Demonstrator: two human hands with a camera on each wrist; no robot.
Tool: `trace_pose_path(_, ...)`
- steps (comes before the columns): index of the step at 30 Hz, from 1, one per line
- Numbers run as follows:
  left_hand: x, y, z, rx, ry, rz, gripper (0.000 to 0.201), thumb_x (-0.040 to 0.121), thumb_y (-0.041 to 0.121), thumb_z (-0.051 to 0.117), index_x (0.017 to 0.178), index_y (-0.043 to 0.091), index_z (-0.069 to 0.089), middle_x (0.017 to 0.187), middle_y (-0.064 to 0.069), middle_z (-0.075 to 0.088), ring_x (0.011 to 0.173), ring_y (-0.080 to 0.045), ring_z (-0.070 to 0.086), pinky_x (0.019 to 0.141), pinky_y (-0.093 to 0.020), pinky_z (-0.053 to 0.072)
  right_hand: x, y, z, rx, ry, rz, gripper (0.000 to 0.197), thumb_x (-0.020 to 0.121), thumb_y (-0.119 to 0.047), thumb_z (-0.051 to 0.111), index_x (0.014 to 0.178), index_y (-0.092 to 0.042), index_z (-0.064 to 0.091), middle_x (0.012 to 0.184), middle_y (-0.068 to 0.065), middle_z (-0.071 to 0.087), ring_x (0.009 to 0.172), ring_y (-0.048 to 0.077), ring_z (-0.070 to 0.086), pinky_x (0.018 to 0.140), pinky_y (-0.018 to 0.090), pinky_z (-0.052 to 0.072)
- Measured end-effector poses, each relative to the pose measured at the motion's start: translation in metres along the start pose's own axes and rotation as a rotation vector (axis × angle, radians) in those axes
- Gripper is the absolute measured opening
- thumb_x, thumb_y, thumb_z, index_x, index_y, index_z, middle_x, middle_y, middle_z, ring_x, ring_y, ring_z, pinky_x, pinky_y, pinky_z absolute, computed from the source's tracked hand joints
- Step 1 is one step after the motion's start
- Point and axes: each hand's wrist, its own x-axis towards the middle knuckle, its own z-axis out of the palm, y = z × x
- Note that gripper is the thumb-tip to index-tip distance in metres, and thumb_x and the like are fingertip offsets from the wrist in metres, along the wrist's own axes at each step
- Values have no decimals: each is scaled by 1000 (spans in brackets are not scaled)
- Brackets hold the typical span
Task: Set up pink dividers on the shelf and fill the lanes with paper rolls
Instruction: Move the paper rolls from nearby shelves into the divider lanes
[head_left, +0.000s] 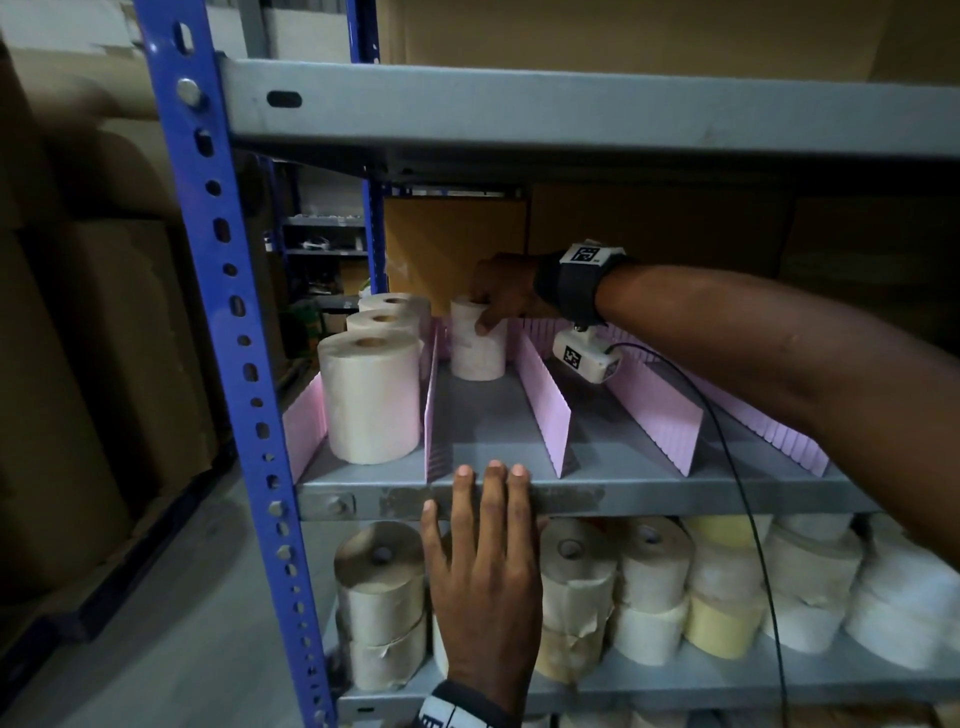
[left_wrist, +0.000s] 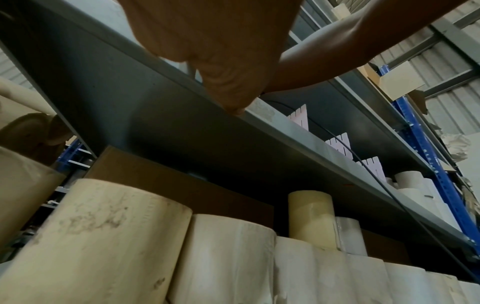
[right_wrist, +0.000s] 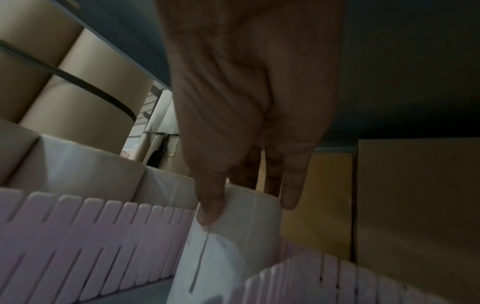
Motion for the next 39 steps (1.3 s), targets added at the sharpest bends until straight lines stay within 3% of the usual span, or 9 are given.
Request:
trace_pose_path(6,3,2,-3,-31,-80,-10,46,100,37,53,135,12,70,139,-9,68,131,-37,62,105,-60,48,-9,-1,0,22,-4,1,44,85,-40,71,109,-4,65,107,10,67,93,28,63,85,42,54)
trace_pose_path(10,6,4,-8,-20,-137,-17,46,97,34,56,134,11,70,138,-11,68,131,-38,62,103,-62,51,-35,-2,-8,147,89,14,30,87,-39,67,102,-13,64,98,1,60,89,24,58,80,38,49)
trace_pose_path(13,8,6,-17,-54,-215,-34,47,97,32,54,136,10,69,138,-12,67,132,-40,61,103,-64,49,-73,-8,-15,128,103,-22,33,94,-37,60,107,-7,66,93,3,52,84,19,46,73,33,37)
trace_pose_path(18,13,4,-39,-99,-317,-32,55,83,15,74,138,11,67,142,-11,65,134,-39,59,103,-63,51,-163,-18,-13,270,128,-46,31,96,-39,58,94,-10,70,91,8,68,80,22,60,69,34,48)
trace_pose_path(23,8,-8,-68,-232,-447,-40,60,105,32,50,162,26,32,171,-1,26,159,-25,17,127,-46,25,-276,-23,-12,238,404,-88,42,88,-54,56,111,-23,70,114,-5,68,102,8,60,85,32,52)
trace_pose_path(28,-28,21,-121,-554,-290,-93,51,89,12,77,139,15,66,144,-6,62,133,-24,58,108,-34,46,-392,-22,2,270,514,-24,41,85,-58,55,104,-26,73,110,-13,70,102,2,63,81,6,41)
trace_pose_path(31,-54,54,-137,-682,-268,-84,46,84,6,82,128,12,72,131,-6,69,121,-24,65,102,-32,47,-458,-20,22,280,445,86,37,85,-55,59,105,-27,72,110,-14,69,101,2,64,82,12,45)
trace_pose_path(36,-82,125,-155,-834,-379,-25,38,85,13,82,121,18,75,123,-1,72,113,-22,70,95,-31,53,-547,3,51,271,364,225,30,86,-50,64,103,-27,73,110,-14,69,101,1,64,70,-3,36)
trace_pose_path(39,-85,165,-153,-908,-431,14,36,87,19,81,121,25,74,122,7,71,109,-16,70,91,-27,52,-589,30,63,285,371,335,36,84,-56,60,104,-29,72,112,-19,67,105,-3,61,80,11,48)
